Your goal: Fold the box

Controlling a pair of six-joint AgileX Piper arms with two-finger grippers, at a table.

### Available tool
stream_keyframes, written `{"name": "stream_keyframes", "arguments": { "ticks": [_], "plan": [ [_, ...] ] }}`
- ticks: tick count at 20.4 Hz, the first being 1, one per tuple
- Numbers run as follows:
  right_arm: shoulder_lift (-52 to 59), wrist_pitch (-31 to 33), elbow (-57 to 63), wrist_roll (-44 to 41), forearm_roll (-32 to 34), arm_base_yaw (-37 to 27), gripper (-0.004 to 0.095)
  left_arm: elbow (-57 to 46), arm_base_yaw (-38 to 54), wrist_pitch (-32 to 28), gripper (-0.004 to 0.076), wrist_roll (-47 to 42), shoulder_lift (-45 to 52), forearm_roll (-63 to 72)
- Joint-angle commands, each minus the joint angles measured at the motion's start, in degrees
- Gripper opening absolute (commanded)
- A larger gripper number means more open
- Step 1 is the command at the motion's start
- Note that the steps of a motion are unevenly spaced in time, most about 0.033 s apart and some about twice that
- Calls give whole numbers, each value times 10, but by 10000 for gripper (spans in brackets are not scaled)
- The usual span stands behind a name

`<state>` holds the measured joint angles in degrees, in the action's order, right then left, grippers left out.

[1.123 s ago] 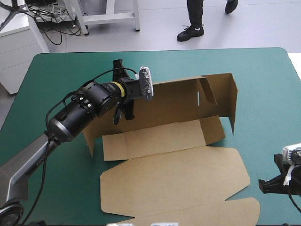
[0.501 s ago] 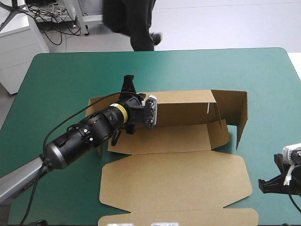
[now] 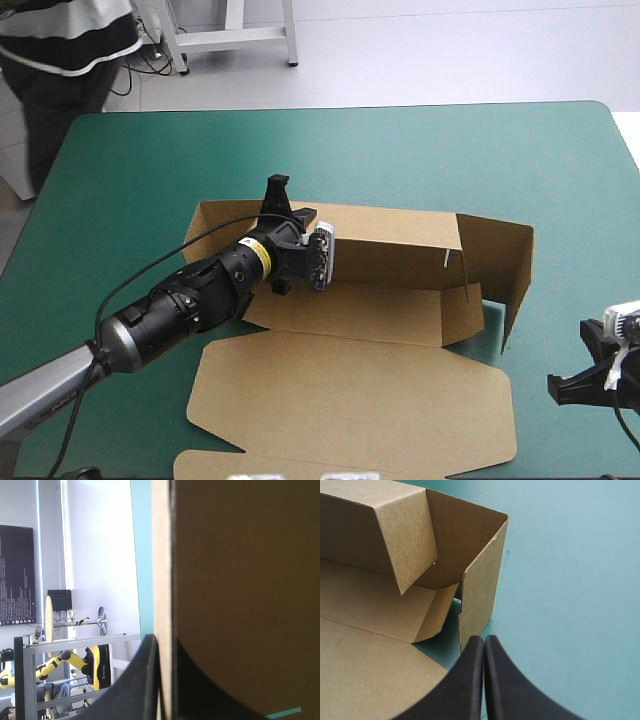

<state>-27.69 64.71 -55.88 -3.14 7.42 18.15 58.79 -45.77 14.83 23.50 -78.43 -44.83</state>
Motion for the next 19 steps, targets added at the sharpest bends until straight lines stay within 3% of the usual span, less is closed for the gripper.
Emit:
{"name": "stream_keyframes", "arguments": {
  "ticks": [1,5,8,10,14,19],
  "plan": [
    [-12,-39,-30,-8,-7,-2,54,10,-2,31,-10,-97,13,-78],
    [-37,-36,-62,-16,-7,-2,127,10,-2,79,-10,-201,13,-165],
    [-77,-35,-96,-11,0,-2,200,9,-3,55,-10,-200,14,-168],
    [-113,-36,-132,-12,19,-2,313,8,-3,52,-10,-200,14,-168],
    [-215,-46,-237,-17,54,-2,786,8,-3,56,-10,-200,14,-167],
    [-328,-46,-364,-33,56,-2,805,-6,-17,73,-10,-201,15,-179]
  ]
}}
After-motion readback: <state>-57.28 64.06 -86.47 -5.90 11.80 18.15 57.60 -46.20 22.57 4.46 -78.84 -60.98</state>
